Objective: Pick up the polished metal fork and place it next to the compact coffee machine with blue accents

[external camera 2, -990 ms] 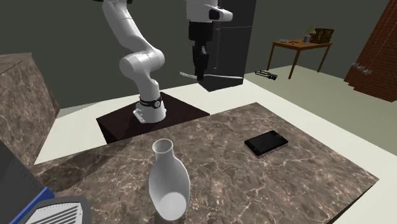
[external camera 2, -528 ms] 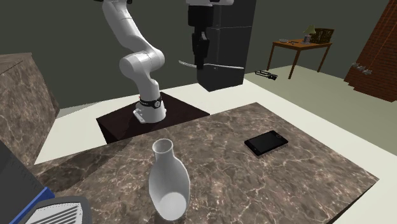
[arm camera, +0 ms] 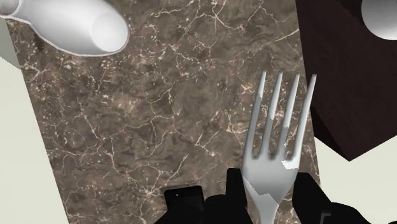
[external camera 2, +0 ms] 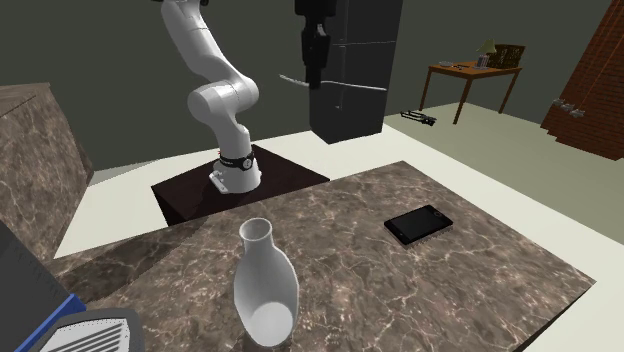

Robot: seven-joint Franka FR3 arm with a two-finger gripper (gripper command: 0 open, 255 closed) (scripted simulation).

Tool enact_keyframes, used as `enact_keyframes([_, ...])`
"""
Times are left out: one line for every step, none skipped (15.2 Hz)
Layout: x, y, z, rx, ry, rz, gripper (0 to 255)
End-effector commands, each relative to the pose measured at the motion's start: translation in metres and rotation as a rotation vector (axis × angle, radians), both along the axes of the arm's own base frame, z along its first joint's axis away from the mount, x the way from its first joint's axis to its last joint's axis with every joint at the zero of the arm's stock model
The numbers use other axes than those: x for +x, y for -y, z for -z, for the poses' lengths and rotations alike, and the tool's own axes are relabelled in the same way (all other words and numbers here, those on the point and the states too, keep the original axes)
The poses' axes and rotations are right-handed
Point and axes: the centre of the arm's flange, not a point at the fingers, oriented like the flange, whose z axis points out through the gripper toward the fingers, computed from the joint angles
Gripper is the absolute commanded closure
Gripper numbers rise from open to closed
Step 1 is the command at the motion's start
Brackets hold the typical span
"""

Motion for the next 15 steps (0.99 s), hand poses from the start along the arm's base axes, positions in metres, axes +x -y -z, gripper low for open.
enact_keyframes([0.0, -0.001, -0.011, 0.0, 0.0, 0.0, 255])
enact_keyframes([0.0, -0.001, -0.016, 0.0, 0.0, 0.0, 255])
enact_keyframes([0.0, -0.001, -0.022, 0.0, 0.0, 0.0, 255])
enact_keyframes([0.0, -0.001, -0.027, 0.0, 0.0, 0.0, 255])
enact_keyframes([0.0, -0.001, -0.032, 0.0, 0.0, 0.0, 255])
enact_keyframes([0.0, -0.001, -0.037, 0.0, 0.0, 0.0, 255])
enact_keyframes([0.0, -0.001, -0.043, 0.0, 0.0, 0.0, 255])
enact_keyframes([0.0, -0.001, -0.048, 0.0, 0.0, 0.0, 255])
enact_keyframes([0.0, -0.001, -0.053, 0.0, 0.0, 0.0, 255])
enact_keyframes([0.0, -0.001, -0.058, 0.0, 0.0, 0.0, 255])
enact_keyframes([0.0, -0.001, -0.064, 0.0, 0.0, 0.0, 255])
enact_keyframes([0.0, -0.001, -0.069, 0.0, 0.0, 0.0, 255])
enact_keyframes([0.0, -0.001, -0.074, 0.0, 0.0, 0.0, 255])
enact_keyframes([0.0, -0.001, -0.08, 0.0, 0.0, 0.0, 255])
enact_keyframes([0.0, -0.001, -0.085, 0.0, 0.0, 0.0, 255])
